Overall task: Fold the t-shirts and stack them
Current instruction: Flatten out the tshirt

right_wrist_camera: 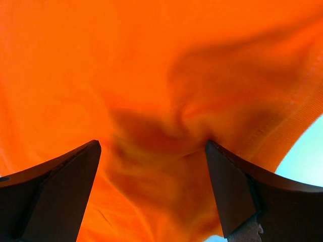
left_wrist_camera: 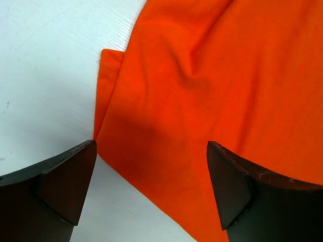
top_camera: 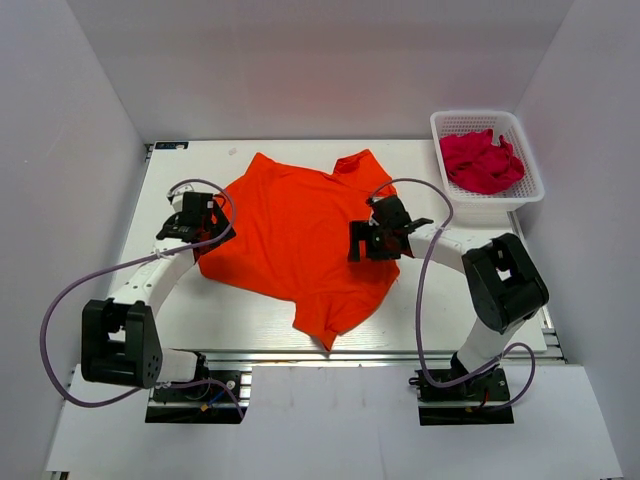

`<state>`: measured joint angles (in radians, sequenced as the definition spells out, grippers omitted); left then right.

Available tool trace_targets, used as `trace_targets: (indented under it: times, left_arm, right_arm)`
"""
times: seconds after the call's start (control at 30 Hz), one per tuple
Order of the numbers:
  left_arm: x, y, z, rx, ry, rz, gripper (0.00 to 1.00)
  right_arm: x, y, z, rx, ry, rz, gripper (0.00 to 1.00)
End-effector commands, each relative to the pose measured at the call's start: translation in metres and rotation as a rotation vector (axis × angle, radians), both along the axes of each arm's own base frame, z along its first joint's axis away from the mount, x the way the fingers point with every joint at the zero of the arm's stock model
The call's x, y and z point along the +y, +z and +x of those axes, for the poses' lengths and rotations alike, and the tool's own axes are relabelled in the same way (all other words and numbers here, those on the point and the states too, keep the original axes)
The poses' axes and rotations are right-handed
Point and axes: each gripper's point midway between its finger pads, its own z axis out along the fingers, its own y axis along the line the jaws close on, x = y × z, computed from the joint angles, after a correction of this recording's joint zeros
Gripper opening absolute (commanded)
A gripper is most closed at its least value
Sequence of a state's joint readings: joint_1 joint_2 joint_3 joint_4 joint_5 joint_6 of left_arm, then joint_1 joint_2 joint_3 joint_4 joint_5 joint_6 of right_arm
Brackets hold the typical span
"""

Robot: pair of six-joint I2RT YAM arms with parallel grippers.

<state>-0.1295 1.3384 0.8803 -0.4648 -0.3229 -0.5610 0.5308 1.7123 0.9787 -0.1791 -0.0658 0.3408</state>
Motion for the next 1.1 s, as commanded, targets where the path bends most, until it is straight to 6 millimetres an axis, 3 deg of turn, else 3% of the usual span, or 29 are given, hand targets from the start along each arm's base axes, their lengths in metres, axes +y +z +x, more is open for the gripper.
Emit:
trace_targets:
  times: [0.0,0.1,0.2,0.47,0.67,0.8,0.9,1.07]
  left_arm:
    - [0.002,0.013,0.005,-0.029,0.025,-0.035,1.00]
    - [0.009,0.007,0.000,0.001,0.062,-0.045,1.00]
    - [0.016,-0.005,-0.006,0.041,0.090,-0.055,1.00]
    - [0.006,-0.028,-0.007,0.062,0.053,-0.128,1.00]
    - [-0.028,-0.059,-0.011,0.096,-0.114,-0.219,0.80]
    - [-0.027,-0.076,-0.013,0.143,-0.120,-0.211,0.66]
    - [-0.027,-0.084,-0.011,0.155,-0.119,-0.211,0.61]
    - [-0.029,-0.098,-0.016,0.194,-0.120,-0.219,0.31]
  right_arm:
    - [-0.039,-0.022,0.015,0.011,-0.172,-0.101,0.91]
    - [-0.072,-0.035,0.023,0.026,-0.278,-0.185,0.91]
    - [-0.102,-0.033,0.036,0.023,-0.398,-0.224,0.91]
    - [-0.110,-0.012,0.060,-0.025,-0.380,-0.201,0.91]
    - [-0.111,-0.005,0.060,-0.038,-0.387,-0.191,0.91]
    - [-0.112,-0.001,0.059,-0.051,-0.389,-0.188,0.91]
    - [-0.113,0.002,0.059,-0.058,-0.390,-0.189,0.91]
    - [-0.113,0.006,0.059,-0.065,-0.388,-0.185,0.91]
